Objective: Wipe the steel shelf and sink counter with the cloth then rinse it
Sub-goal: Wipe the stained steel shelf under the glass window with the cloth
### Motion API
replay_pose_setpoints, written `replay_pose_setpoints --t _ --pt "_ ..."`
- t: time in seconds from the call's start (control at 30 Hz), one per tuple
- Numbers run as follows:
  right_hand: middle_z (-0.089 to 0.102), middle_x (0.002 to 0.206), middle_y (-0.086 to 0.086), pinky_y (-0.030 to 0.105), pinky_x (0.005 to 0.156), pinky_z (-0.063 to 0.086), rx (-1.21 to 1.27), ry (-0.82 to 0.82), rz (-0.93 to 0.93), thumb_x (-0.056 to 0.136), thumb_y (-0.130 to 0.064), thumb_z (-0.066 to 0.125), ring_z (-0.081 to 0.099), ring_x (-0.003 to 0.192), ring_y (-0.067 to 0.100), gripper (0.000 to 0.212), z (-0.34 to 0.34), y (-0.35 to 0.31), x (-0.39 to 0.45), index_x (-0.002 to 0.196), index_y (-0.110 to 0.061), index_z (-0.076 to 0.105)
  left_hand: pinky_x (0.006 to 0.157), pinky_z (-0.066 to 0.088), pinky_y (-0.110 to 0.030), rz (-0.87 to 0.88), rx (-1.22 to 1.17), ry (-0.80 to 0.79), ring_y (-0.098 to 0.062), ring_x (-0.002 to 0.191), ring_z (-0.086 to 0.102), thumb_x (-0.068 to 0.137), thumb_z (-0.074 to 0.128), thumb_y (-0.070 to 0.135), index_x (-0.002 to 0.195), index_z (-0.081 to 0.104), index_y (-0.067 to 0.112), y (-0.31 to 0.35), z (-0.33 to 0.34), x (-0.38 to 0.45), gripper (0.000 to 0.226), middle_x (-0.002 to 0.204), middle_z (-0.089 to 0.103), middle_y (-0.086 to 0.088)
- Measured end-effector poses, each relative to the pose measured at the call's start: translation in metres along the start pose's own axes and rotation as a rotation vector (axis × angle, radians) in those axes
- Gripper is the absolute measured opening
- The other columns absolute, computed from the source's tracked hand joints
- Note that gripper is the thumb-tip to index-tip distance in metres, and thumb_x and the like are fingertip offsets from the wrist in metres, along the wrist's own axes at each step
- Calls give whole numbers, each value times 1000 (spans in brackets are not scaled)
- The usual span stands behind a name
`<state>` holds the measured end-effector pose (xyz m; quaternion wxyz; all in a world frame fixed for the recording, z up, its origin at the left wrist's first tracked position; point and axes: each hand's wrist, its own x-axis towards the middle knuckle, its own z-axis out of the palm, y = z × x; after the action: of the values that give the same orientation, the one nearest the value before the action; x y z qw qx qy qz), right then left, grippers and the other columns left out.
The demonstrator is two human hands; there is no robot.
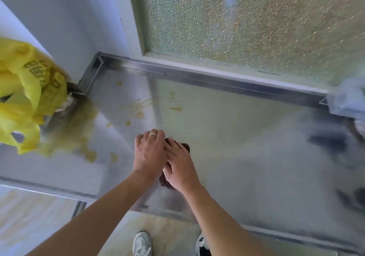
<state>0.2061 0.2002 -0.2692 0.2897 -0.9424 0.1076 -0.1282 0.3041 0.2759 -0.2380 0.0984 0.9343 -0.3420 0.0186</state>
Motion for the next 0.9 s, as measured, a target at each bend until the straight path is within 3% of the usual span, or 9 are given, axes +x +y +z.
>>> replay_pose_setpoints --t 0.1,0.23,0.33,0.43,0.53,0.73,0.9 --pt "63 139 9 43 115 40 27 24 37 87 2 59 55 135 32 43 -17 2 4 128 -6 68 84 42 -37 18 -20 16 -24 85 60 78 59 9 89 54 18 -3 -1 -4 15 89 61 -2" --pt "68 129 14 41 111 45 64 307 315 80 7 55 63 124 31 47 -62 20 8 122 -5 71 84 41 -38 29 5 15 -25 86 62 81 63 14 95 59 17 -6 0 -5 15 92 62 -2" --pt "67 131 15 38 112 44 -61 397 399 81 11 58 63 123 31 47 -97 49 -9 123 -3 70 87 39 -37 44 27 -21 -24 93 62 87 58 16 100 60 18 -3 2 -8 13 97 62 -2" --pt "60 140 16 34 114 37 -94 296 502 83 13 55 56 132 35 51 -100 66 -43 130 -3 66 91 37 -37 58 23 -79 -24 99 59 86 57 15 105 59 18 4 4 -13 20 104 62 -3" --pt "45 154 18 50 121 29 -169 207 521 84 10 56 35 148 39 60 -69 54 -71 142 -4 56 92 35 -36 73 13 -106 -23 102 58 86 57 14 107 58 17 9 7 -21 21 107 61 -3" --pt "43 156 18 51 123 28 -178 250 490 85 -6 46 33 150 36 60 -8 -12 -60 144 -5 53 93 34 -35 100 -25 -117 -22 102 57 88 54 10 105 55 19 0 7 -32 19 104 59 1" --pt "48 153 19 51 120 31 -86 213 431 84 -6 58 35 149 35 58 23 -55 -34 142 -4 56 94 36 -34 86 -61 -81 -20 99 58 85 56 10 100 55 21 -24 3 -35 19 101 59 2"
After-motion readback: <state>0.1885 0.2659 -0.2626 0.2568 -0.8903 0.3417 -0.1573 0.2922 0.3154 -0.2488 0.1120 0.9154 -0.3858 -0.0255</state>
